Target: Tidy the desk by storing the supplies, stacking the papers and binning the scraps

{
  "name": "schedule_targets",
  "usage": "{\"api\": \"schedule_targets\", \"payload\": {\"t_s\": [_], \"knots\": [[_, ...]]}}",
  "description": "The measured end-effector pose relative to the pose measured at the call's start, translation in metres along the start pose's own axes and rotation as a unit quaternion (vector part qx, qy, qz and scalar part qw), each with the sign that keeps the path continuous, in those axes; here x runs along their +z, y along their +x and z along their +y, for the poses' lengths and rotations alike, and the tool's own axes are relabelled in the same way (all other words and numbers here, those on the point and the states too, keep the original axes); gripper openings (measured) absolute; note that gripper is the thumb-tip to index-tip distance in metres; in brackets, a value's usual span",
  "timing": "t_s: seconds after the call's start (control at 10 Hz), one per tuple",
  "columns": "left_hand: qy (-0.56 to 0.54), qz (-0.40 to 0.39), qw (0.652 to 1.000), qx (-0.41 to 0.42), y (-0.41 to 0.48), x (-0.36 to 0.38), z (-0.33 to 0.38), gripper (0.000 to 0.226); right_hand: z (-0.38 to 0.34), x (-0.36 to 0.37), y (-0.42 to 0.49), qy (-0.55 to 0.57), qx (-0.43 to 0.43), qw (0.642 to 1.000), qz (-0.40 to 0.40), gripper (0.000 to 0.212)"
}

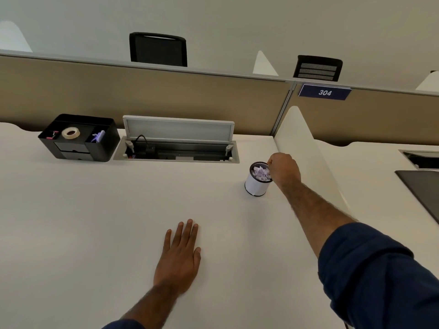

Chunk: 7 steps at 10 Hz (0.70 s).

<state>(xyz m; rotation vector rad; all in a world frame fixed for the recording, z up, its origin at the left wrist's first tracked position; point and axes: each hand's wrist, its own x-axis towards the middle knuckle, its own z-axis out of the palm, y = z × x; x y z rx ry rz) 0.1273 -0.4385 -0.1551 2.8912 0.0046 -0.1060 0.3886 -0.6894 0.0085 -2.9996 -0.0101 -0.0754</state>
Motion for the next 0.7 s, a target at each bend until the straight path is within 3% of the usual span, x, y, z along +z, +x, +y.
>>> {"api": "schedule_targets", "payload": {"t_s": [0.3, 0.5, 0.6, 0.7], "knots": [[0.007, 0.004, 1.000, 0.000, 0.000, 0.000, 0.000, 0.066, -0.002, -0.002, -0.005, -0.046, -0.035, 0.997, 0.043, 0.012], [0.003, 0.007, 1.000, 0.000, 0.000, -0.001, 0.001, 0.067, -0.002, 0.005, -0.022, -0.023, -0.054, 0.992, 0.109, 0.041], [0.008, 0.012, 1.000, -0.001, -0.001, 0.001, -0.002, 0.066, -0.013, 0.015, -0.046, 0.007, -0.101, 0.984, 0.145, 0.036], [0.006, 0.009, 1.000, -0.003, -0.001, 0.001, 0.000, 0.066, -0.032, 0.048, -0.086, 0.046, -0.205, 0.968, 0.140, 0.033]]}}
